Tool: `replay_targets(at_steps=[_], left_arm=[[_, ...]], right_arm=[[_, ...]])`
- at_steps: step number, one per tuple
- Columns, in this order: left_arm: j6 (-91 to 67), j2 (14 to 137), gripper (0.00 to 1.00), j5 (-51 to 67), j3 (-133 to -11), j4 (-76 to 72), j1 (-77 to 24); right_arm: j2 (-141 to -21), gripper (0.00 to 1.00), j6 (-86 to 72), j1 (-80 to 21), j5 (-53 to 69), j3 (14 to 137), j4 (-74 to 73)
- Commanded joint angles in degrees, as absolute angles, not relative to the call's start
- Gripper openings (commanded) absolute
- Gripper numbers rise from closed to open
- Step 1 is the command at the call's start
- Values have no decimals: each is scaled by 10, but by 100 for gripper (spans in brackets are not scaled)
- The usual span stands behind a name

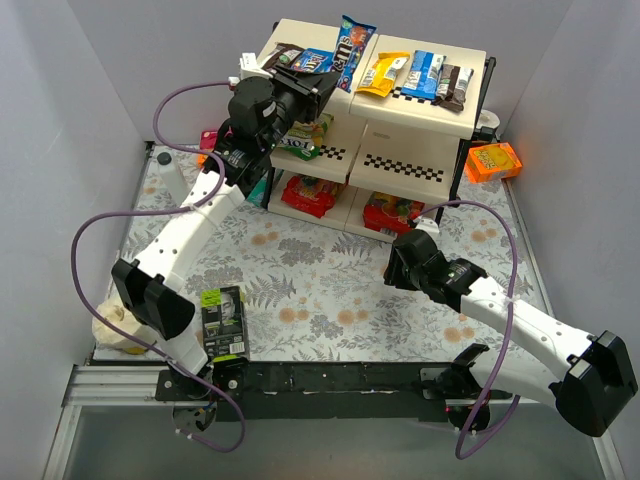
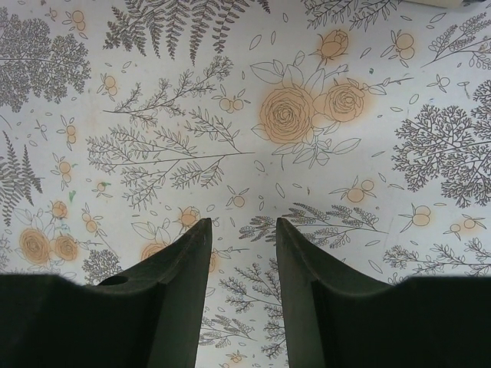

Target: Place and organize the candy bags onto the shelf

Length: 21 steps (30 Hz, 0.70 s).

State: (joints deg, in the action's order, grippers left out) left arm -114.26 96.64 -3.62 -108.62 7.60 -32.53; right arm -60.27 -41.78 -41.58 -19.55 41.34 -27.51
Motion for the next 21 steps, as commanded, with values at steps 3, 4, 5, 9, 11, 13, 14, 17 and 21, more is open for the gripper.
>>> replay_targets(at_steps=[3,4,5,9,11,13,14,17,21], left_arm=[[-1253,996,0,-45,-1149,76,-316],[-1254,1002,0,-40,-1157,82,-316],[-1254,1008,0,-37,-1164,85,-314],[-1265,1020,3,-35,-1174,106,-313],[-1270,1017,5,-37,-1164,102,-312],[-1277,1013,10,-38,-1151,84,-313],[-1279,1008,11,-40,-1139,80,-312],[-1280,1006,14,-42,-1136,73,-312],[-1279,1009,18,-38,-1137,73,-312]], right_arm=[[-586,47,-409,-409,-212,407,-274],[-586,47,-409,-408,-212,406,-275],[-586,47,-408,-407,-212,406,-274],[-584,47,-406,-404,-212,406,-272],[-584,47,-406,-403,-211,404,-272],[-582,47,-405,-401,-211,403,-272],[-581,47,-405,-401,-210,403,-273],[-580,47,-405,-399,-209,400,-273],[-581,47,-406,-397,-207,398,-272]])
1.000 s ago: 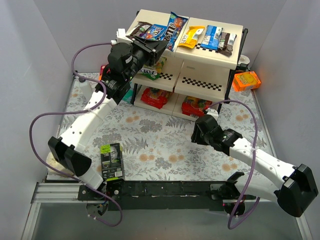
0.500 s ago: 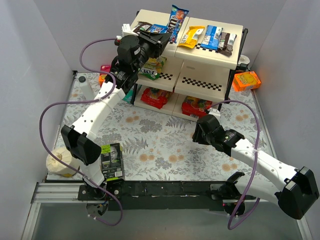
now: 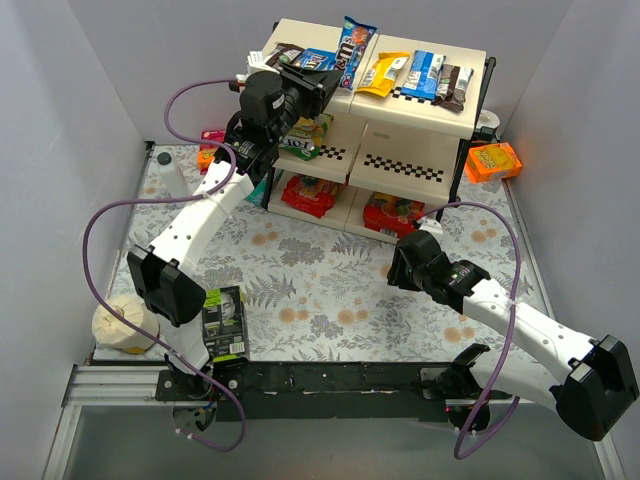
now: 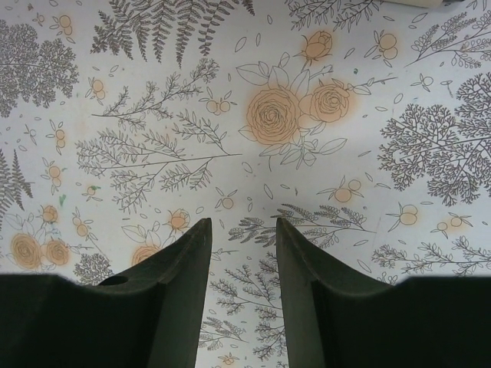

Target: Place and organize the candy bags onto the shelf

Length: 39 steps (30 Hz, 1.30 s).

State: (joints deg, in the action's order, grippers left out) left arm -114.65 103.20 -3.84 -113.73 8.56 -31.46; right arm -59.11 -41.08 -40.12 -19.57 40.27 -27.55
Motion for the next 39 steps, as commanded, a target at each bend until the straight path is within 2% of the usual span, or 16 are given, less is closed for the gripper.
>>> replay_targets(at_steps=[1,7,19,24,29,33,37,39], left_arm=[[-1278,1008,20,-35,-1136,71,-312],[-1274,1002,31,-35,-1126,62,-312],[-1264,971,31,-32,-1093,60,-312],[-1248,919,32,-11,-1047,55,-312],[-1220,885,49,38,-1014,60,-312],[-1220,891,49,101,-1010,69,-301],[-1188,856,48,91,-974,67,-301],[-1159,840,53,84,-959,63,-301]], right_arm=[[-581,47,-405,-397,-207,398,-272],[-583,47,-406,-396,-206,398,-270],[-582,47,-406,-395,-205,393,-270],[-585,47,-405,-394,-204,396,-267],[-593,47,-403,-393,-202,400,-268],[-599,46,-402,-393,-200,403,-265],[-602,47,-403,-393,-200,406,-266],[-600,47,-403,-393,-200,406,-268]])
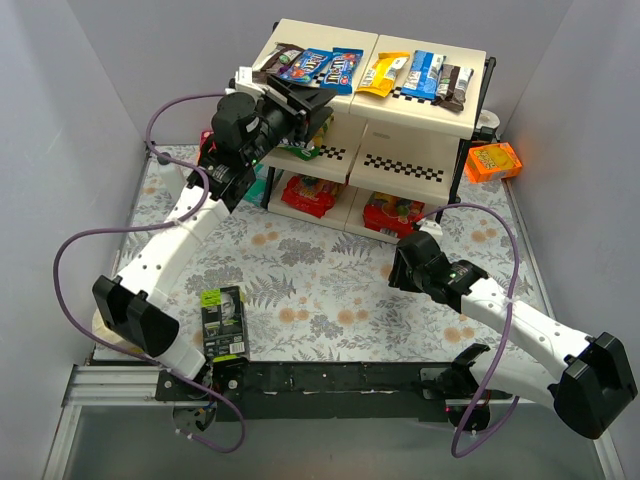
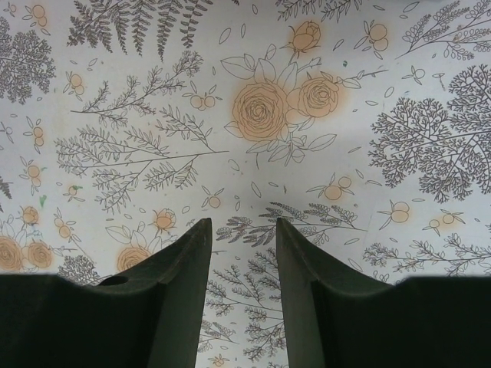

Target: Place and organize the candy bags onto the shelf

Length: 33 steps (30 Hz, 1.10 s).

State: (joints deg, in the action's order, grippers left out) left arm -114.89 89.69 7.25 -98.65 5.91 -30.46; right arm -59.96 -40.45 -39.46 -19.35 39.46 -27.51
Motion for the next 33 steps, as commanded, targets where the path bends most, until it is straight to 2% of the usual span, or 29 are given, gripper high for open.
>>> replay_targets(at_steps=[1,6,7,9,11,15,21,26,33], left_arm=[[-1128,833,55,84,-948,65,-301],[-1020,765,73,40,-893,153,-300],[-994,751,79,23,-865,171,-300],[-984,711,89,-38,-832,228,-298],[-980,677,94,-86,-782,279,-292],[-995,635,98,-127,-716,341,-252],[-1000,599,98,-89,-623,333,-155],[-984,625,98,-119,-600,338,-127],[-972,707,98,-111,-578,287,-91]], right_arm=[[-599,49,-403,-393,-201,406,-268],[-593,60,-399,-391,-205,410,-266],[-592,64,-397,-391,-207,410,-270],[-592,68,-396,-391,-210,415,-274],[-592,71,-396,-391,-214,417,-276],[-592,72,-398,-388,-214,420,-278],[-611,72,-402,-385,-211,429,-282],[-611,82,-404,-384,-245,436,-287],[-604,82,-396,-382,-257,450,-275]])
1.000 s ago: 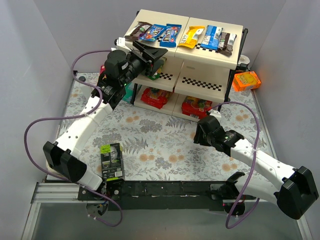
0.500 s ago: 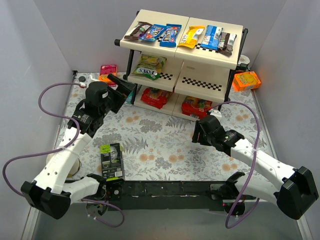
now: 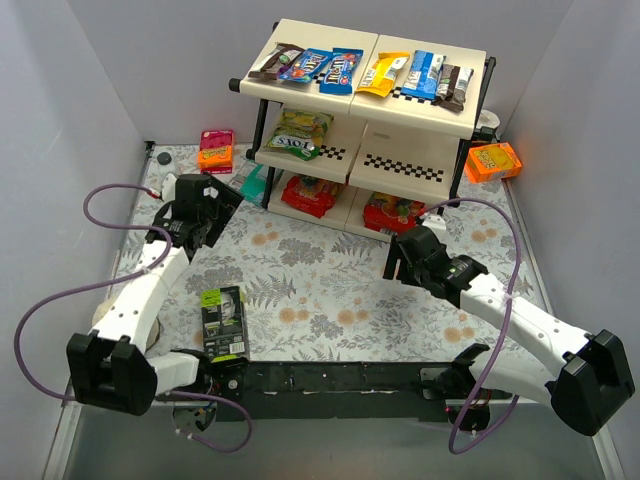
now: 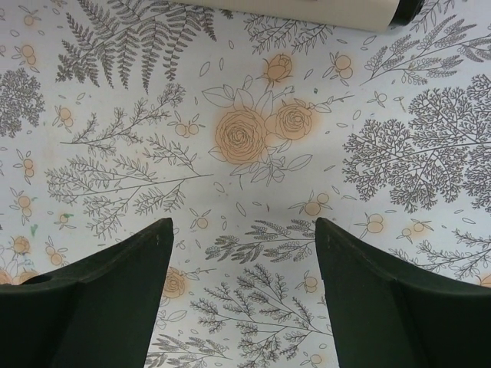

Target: Place and organize the candy bags onto the shelf

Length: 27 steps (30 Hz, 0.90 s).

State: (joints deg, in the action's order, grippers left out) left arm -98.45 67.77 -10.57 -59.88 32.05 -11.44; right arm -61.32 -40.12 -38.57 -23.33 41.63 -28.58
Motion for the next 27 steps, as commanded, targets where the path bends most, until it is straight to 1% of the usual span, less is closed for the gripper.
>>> replay_targets(at_steps=[1,4,7,12,15,21,27], left_arm=[[-974,723,98,-103,-574,270,-82],[-990,767,98,-56,-557,199,-28],[-1005,810,98,-6,-541,110,-4],[-1041,916,98,57,-533,-60,-1],[-1061,980,98,71,-549,-122,-1],[-1064,1090,97,56,-624,-146,-1],[-1092,1158,95,54,-665,-170,-1]], right_arm=[[-605,82,-396,-381,-255,453,-275],[-610,82,-394,-380,-247,460,-277],[-612,82,-389,-378,-244,465,-281],[-603,82,-384,-372,-243,472,-285],[-600,82,-384,-369,-244,473,-287],[-606,82,-384,-359,-241,478,-292],[-614,82,-386,-349,-241,474,-301]])
